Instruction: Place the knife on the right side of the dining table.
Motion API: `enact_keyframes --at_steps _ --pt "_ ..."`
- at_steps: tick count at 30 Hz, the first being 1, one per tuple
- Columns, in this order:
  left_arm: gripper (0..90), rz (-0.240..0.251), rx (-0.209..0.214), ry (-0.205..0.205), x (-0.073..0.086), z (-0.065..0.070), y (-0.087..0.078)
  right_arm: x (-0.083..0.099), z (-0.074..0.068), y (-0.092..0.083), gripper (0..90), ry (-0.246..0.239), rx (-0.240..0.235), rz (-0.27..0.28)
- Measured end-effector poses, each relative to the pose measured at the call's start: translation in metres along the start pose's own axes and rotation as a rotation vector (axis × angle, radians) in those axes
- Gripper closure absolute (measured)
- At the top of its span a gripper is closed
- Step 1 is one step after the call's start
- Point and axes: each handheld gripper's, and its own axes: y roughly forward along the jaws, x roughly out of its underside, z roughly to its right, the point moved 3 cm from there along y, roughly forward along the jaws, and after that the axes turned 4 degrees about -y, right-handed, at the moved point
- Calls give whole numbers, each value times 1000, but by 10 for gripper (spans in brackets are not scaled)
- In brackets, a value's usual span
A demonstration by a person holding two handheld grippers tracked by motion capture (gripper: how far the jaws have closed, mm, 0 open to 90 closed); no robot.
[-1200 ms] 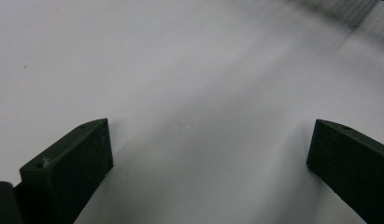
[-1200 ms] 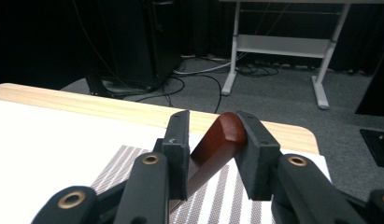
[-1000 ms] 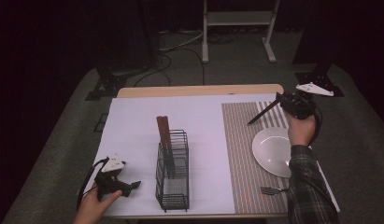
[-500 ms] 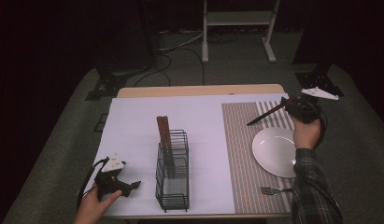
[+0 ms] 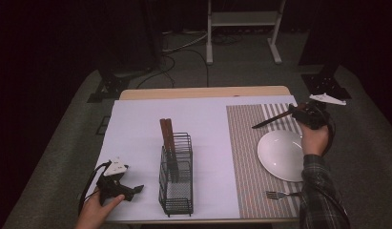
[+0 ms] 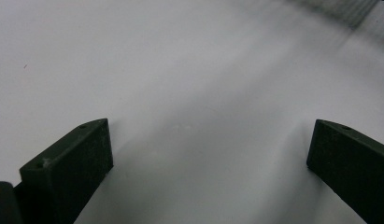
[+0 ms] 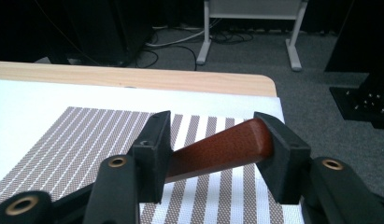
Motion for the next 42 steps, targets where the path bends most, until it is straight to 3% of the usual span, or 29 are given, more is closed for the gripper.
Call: enact_keyframes --at_steps 19,42 --pt "0 0 0 0 0 0 0 20 12 14 339 68 18 -73" --pt "0 0 -1 0 0 0 0 41 25 32 259 153 16 -145"
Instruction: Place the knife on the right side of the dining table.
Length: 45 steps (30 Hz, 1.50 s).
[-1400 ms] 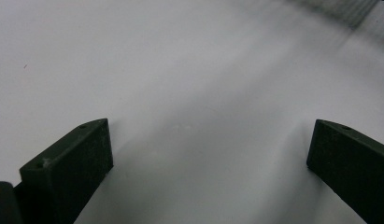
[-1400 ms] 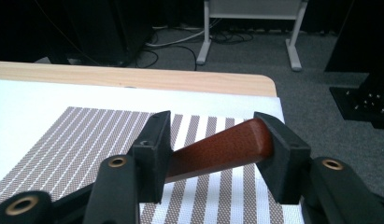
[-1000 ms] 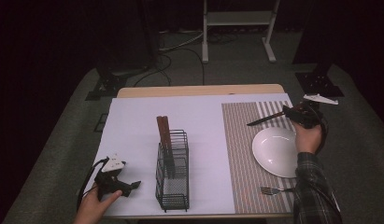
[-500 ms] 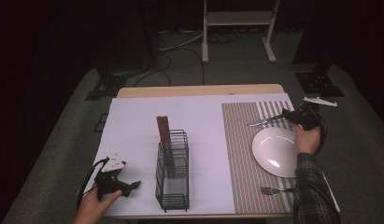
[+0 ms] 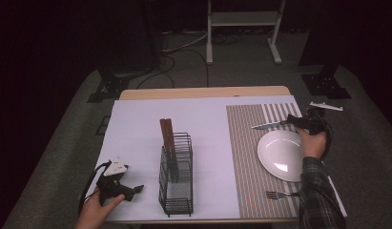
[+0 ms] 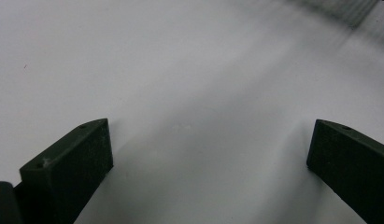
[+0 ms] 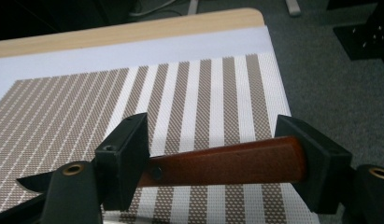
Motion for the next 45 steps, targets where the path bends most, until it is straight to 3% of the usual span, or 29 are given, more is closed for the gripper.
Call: enact_keyframes --at_steps 10,18,25,29,32,36,38,40,41,45 --pt "0 0 0 0 0 0 0 5 5 7 248 28 8 -46" --pt "0 0 0 0 0 0 0 9 8 11 249 8 46 -85" --pt "0 0 0 0 0 0 0 5 10 4 239 4 76 -57" --pt "0 0 0 0 0 0 0 5 4 -4 233 -40 68 -32" --pt "0 0 -1 1 0 0 0 10 -13 -9 221 -115 40 -29" --pt "0 1 -2 1 0 0 0 12 -29 -13 209 -172 5 -39" --pt "0 1 -1 1 0 0 0 13 -44 -21 198 -215 -40 -35" --pt "0 1 -1 1 0 0 0 13 -49 -24 197 -224 -60 -32" --pt "0 1 -1 1 0 0 0 14 -59 -30 190 -229 -106 -27" --pt "0 1 -1 0 0 0 0 21 -82 -41 181 -269 -188 -32"
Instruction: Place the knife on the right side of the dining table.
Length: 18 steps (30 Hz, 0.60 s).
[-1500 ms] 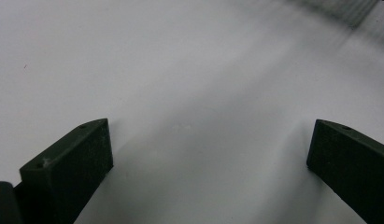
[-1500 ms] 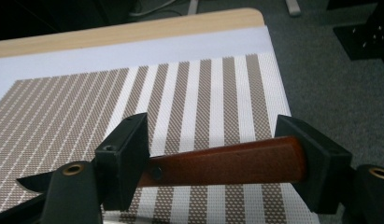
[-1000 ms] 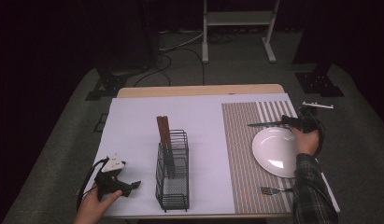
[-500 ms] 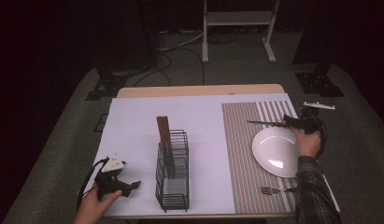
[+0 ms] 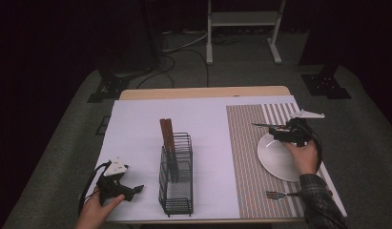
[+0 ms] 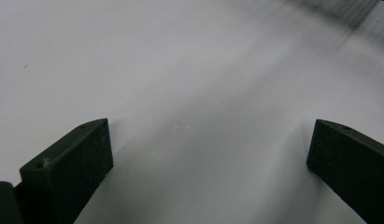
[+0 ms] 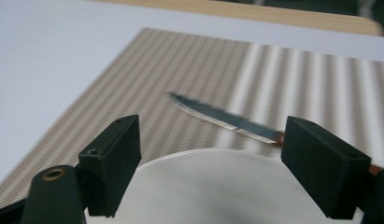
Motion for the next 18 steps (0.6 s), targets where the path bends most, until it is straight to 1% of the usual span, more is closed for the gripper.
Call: enact_keyframes --at_steps 1,2,3,4,8,9,10,11,12,13,14,15,16,17,18 --pt "0 0 0 0 0 0 0 1 -7 -1 171 -13 -20 -2" --pt "0 0 0 0 0 0 0 1 -7 -1 171 -13 -20 -2" --pt "0 -2 0 0 0 0 0 1 -14 -2 163 -29 -40 -2" --pt "0 -3 0 0 0 0 0 2 -26 -5 154 -57 -78 -1" --pt "0 -3 1 0 0 0 0 4 -50 -9 135 -104 -145 -6" --pt "0 -3 0 0 0 0 0 5 -58 -10 131 -120 -165 -11" --pt "0 -3 0 1 0 0 0 6 -63 -11 129 -131 -181 -13" --pt "0 -3 0 1 0 0 0 6 -63 -11 129 -131 -181 -13" --pt "0 -3 0 0 0 0 0 7 -70 -11 128 -142 -198 -16" --pt "0 -3 0 1 0 0 0 11 -86 -12 127 -177 -233 -30" --pt "0 -3 0 1 0 0 0 11 -86 -12 127 -177 -233 -30" --pt "0 -3 0 0 0 0 0 14 -99 -12 126 -203 -261 -38" --pt "0 -3 0 0 0 0 0 15 -104 -12 126 -214 -272 -40" --pt "0 -3 0 1 0 0 0 15 -104 -12 125 -214 -272 -40" --pt "0 -3 0 0 0 0 0 18 -119 -13 125 -244 -301 -48"
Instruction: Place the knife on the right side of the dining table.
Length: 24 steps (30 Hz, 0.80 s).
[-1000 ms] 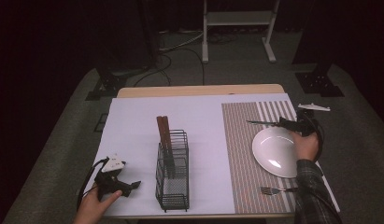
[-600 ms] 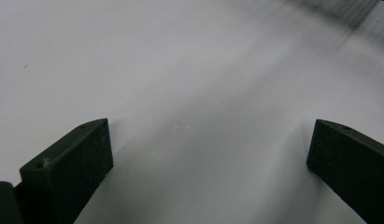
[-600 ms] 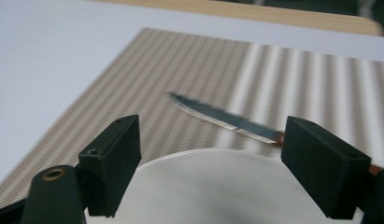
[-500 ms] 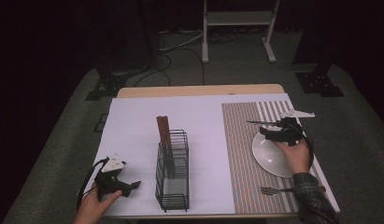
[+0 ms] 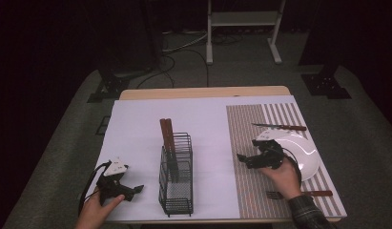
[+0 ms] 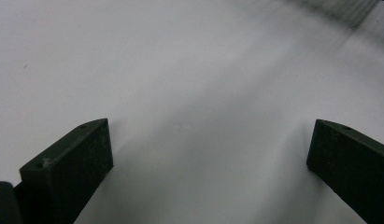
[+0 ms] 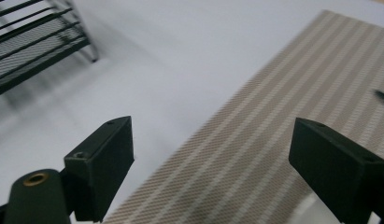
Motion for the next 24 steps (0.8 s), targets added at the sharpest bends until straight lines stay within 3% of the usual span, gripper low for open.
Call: enact_keyframes --at_steps 2,4,7,8,10,11,17,19,24 --pt "0 0 0 1 0 0 0 0 -5 1 124 -9 -11 -3" --pt "0 0 -1 3 0 0 0 -1 -24 7 119 -41 -53 -17" --pt "0 0 -1 4 0 0 0 -1 -34 10 113 -57 -75 -26" --pt "0 0 -1 4 0 0 0 -1 -45 14 111 -79 -99 -37" --pt "0 0 0 3 0 0 0 -1 -48 16 111 -88 -108 -41" --pt "0 0 0 3 0 0 0 -1 -57 20 104 -111 -125 -50" --pt "0 0 0 3 0 0 0 1 -80 32 98 -165 -177 -82" --pt "0 0 0 4 0 0 0 3 -96 38 97 -205 -211 -102" --pt "0 0 -1 3 0 0 0 7 -111 47 94 -257 -228 -128"
